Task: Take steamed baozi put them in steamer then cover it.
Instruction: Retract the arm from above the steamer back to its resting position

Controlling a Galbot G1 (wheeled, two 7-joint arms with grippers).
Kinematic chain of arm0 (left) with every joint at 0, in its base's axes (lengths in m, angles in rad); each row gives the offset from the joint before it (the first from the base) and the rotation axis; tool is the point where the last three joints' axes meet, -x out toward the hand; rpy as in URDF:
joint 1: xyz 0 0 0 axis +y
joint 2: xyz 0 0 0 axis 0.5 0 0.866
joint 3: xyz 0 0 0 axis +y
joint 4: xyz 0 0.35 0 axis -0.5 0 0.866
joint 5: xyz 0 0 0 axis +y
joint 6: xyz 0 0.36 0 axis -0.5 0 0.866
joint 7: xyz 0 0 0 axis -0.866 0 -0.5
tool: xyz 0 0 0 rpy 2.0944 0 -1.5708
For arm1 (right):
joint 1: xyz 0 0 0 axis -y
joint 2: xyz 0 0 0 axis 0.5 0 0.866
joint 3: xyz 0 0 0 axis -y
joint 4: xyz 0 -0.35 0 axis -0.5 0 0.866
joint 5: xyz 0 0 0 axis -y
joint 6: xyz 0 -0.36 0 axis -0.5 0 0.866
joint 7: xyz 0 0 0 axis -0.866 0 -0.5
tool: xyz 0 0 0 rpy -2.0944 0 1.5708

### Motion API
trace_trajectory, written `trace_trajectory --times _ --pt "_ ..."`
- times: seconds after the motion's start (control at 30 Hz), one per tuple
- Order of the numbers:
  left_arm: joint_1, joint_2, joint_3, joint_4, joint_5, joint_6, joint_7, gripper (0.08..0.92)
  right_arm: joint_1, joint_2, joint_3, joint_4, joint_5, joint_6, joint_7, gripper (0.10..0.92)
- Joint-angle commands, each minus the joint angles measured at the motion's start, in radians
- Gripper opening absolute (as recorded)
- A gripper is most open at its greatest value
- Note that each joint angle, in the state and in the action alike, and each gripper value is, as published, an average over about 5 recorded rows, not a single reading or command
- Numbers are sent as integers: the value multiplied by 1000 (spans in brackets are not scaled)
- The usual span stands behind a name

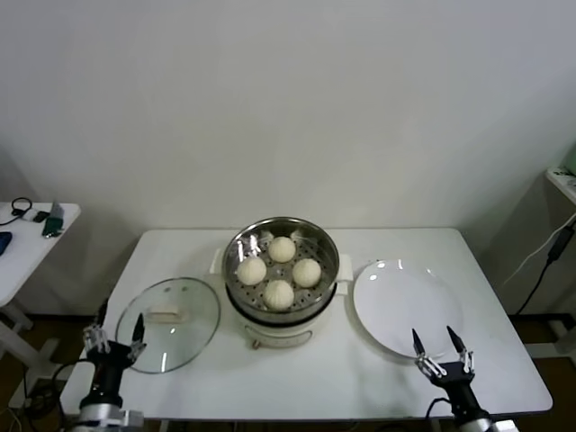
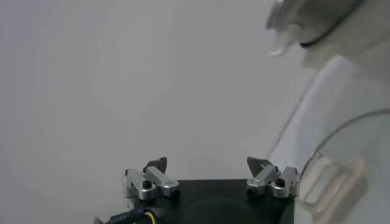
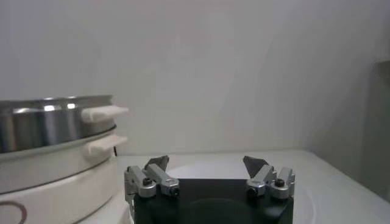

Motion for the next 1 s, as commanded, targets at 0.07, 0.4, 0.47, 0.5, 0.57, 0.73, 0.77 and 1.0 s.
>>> trace_trajectory --times 0.07,0.4,0.47,0.5,0.57,0.73,0.77,1.0 --pt "-102 32 43 233 463 -17 -134 823 -82 114 -33 -18 -71 67 33 823" --pt "-195 39 58 350 476 -10 -93 823 -101 126 -52 -40 -76 98 38 823" --pt "-212 39 62 370 473 -8 -86 823 -105 127 -52 -41 -75 101 39 823" --pt "-221 39 64 381 471 -7 -82 823 -107 128 -52 -41 -75 103 39 823" --pt "-239 39 67 398 468 -4 -76 823 -110 129 -51 -41 -76 106 40 823" --pt "-274 42 78 425 457 17 -56 823 -119 133 -49 -37 -80 114 41 823" --pt "-280 43 81 430 455 23 -54 823 -121 135 -49 -36 -81 116 41 823" --pt "-337 59 87 472 430 41 -38 823 -138 145 -49 -31 -94 130 43 823"
